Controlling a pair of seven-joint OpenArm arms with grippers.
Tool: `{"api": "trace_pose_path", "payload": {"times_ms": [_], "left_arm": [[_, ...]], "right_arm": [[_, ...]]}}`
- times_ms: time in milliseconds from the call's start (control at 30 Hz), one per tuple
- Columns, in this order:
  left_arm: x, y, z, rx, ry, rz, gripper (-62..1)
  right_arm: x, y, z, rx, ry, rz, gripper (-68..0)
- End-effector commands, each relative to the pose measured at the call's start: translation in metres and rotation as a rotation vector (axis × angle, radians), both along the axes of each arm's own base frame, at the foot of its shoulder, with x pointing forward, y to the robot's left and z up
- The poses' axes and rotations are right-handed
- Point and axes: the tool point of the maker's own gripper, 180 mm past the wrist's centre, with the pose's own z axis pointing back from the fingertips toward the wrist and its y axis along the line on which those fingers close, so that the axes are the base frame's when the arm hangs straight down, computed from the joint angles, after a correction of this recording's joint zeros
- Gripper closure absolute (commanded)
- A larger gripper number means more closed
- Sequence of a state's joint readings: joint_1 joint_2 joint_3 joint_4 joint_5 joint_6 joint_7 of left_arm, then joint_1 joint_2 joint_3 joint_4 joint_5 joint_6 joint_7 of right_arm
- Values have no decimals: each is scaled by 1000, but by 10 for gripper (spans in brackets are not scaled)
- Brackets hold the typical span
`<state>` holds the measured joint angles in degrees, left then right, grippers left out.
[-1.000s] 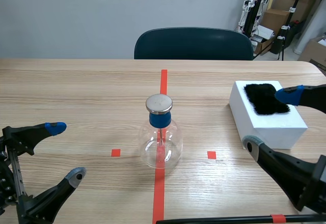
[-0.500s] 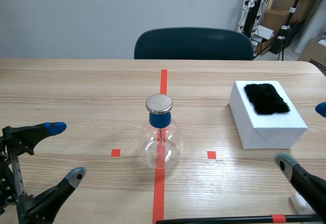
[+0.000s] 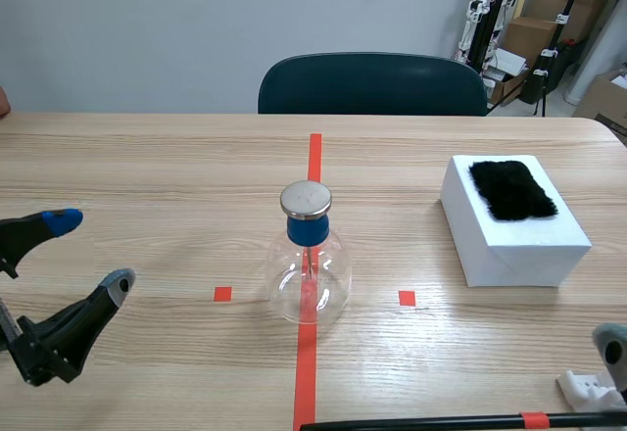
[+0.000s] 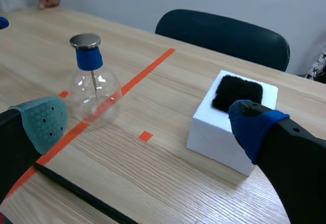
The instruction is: Do the electroscope experiment. return to the home posture
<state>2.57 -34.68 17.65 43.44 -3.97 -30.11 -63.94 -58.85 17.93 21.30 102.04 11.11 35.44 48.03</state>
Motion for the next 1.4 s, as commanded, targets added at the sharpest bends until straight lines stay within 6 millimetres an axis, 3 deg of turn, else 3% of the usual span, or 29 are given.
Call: {"api": "trace_pose_path", "payload": {"times_ms": [0, 433, 867, 1033, 1367], "left_arm": [[0, -1, 14, 4, -30, -3, -623], [-15, -30, 57, 119, -35, 20, -623], [-21, -70, 70, 122, 10, 76, -623], [-32, -77, 70, 153, 33, 69, -623], [-49, -90, 81, 147, 39, 47, -623]], "right_arm": [[2, 4, 10, 3, -32, 22, -679], [0, 34, 4, -74, 11, 234, -679], [-25, 45, -20, -143, 92, 269, -679], [-36, 52, -20, -159, 85, 318, -679], [-37, 60, -4, -105, 10, 344, -679]]}}
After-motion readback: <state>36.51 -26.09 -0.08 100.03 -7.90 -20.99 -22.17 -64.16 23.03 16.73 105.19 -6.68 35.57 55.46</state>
